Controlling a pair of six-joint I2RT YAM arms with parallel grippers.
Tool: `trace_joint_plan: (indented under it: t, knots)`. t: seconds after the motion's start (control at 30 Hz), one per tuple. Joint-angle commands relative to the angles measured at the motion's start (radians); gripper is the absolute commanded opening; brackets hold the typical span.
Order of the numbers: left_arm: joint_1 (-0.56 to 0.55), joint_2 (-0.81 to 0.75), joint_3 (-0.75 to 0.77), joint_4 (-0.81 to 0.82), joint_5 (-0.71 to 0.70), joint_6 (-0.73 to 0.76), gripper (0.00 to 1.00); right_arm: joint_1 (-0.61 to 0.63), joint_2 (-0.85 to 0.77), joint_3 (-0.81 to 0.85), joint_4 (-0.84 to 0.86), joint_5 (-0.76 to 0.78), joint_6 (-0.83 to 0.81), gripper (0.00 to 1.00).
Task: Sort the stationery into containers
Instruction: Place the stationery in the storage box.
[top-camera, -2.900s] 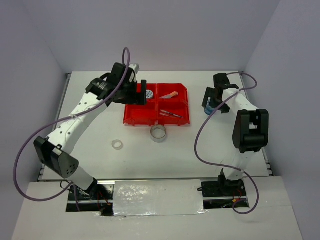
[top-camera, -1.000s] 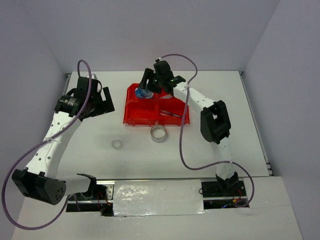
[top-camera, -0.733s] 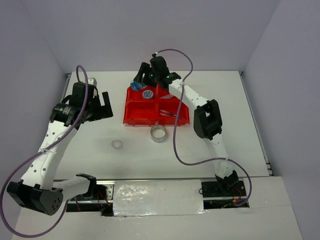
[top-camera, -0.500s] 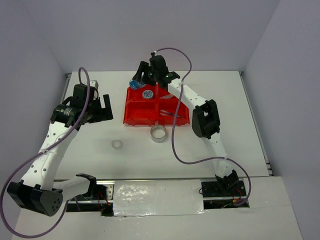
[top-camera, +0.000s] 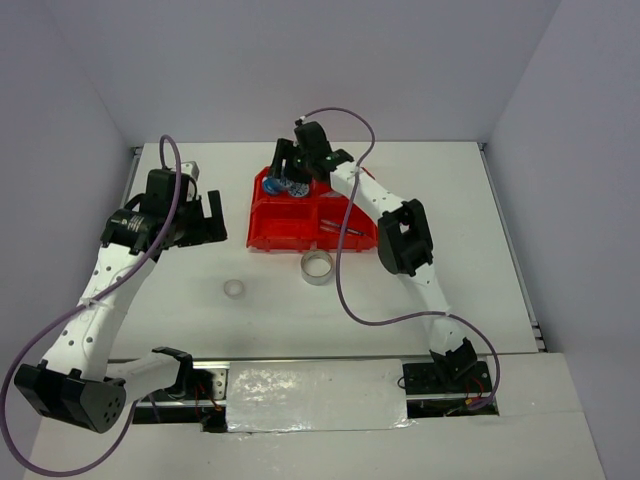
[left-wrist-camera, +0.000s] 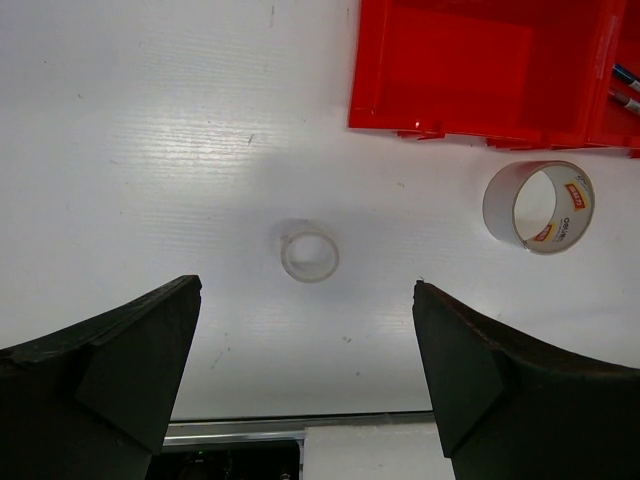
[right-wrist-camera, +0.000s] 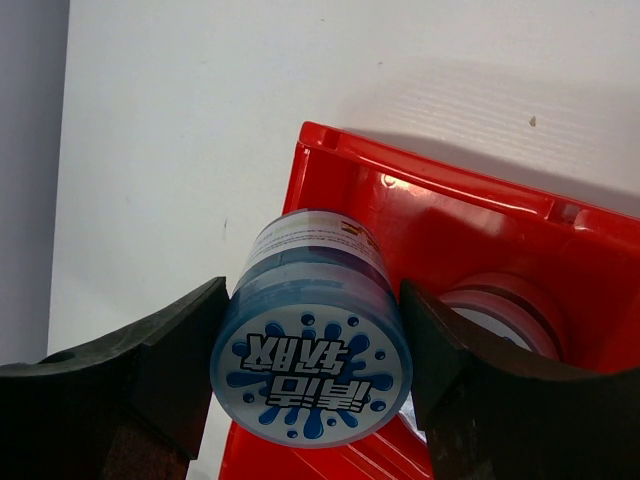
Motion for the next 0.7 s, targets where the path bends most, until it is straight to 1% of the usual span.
trace_joint_plan:
  t: [0.0, 0.03, 0.1, 0.13, 0.17, 0.2, 0.23, 0.27, 0.3, 0.33, 0.6, 0.67]
  knots:
    - [0.007, -0.025, -0.011, 0.015, 0.044, 0.02, 0.99, 0.007, -0.028, 0.036, -0.013, 0.025, -0.047, 0.26]
    - [0.007, -0.026, -0.011, 0.02, 0.049, 0.02, 0.99, 0.008, -0.03, 0.03, -0.013, 0.02, -0.05, 0.28]
    - [0.005, -0.028, -0.008, 0.02, 0.05, 0.022, 0.99, 0.013, -0.033, 0.027, -0.013, 0.013, -0.067, 0.37]
    - [0.007, -0.026, -0.005, 0.018, 0.05, 0.023, 0.99, 0.013, -0.036, 0.028, -0.019, 0.02, -0.07, 0.43]
    - [0.007, -0.025, -0.002, 0.02, 0.05, 0.023, 0.99, 0.016, -0.04, 0.027, -0.019, 0.02, -0.079, 0.51]
    - [0.007, -0.025, 0.0, 0.018, 0.052, 0.023, 0.99, 0.019, -0.042, 0.028, -0.021, 0.02, -0.083, 0.55]
    - [0.007, -0.025, 0.0, 0.018, 0.053, 0.025, 0.99, 0.019, -0.045, 0.028, -0.022, 0.026, -0.086, 0.67]
    - [0.007, -0.026, -0.005, 0.023, 0.055, 0.025, 0.99, 0.019, -0.051, 0.03, -0.022, 0.028, -0.087, 0.74]
    - [0.007, -0.026, -0.005, 0.023, 0.053, 0.025, 0.99, 0.022, -0.053, 0.03, -0.021, 0.027, -0.089, 0.85]
    - [0.007, -0.026, -0.008, 0.023, 0.055, 0.025, 0.99, 0.022, -0.057, 0.036, -0.022, 0.03, -0.089, 0.99]
    - [0.007, -0.037, -0.013, 0.023, 0.042, 0.026, 0.99, 0.028, -0.111, 0.077, -0.031, 0.034, -0.119, 1.0]
    - [0.007, -0.037, -0.017, 0.02, 0.032, 0.023, 0.99, 0.031, -0.146, 0.078, -0.031, 0.03, -0.124, 1.0]
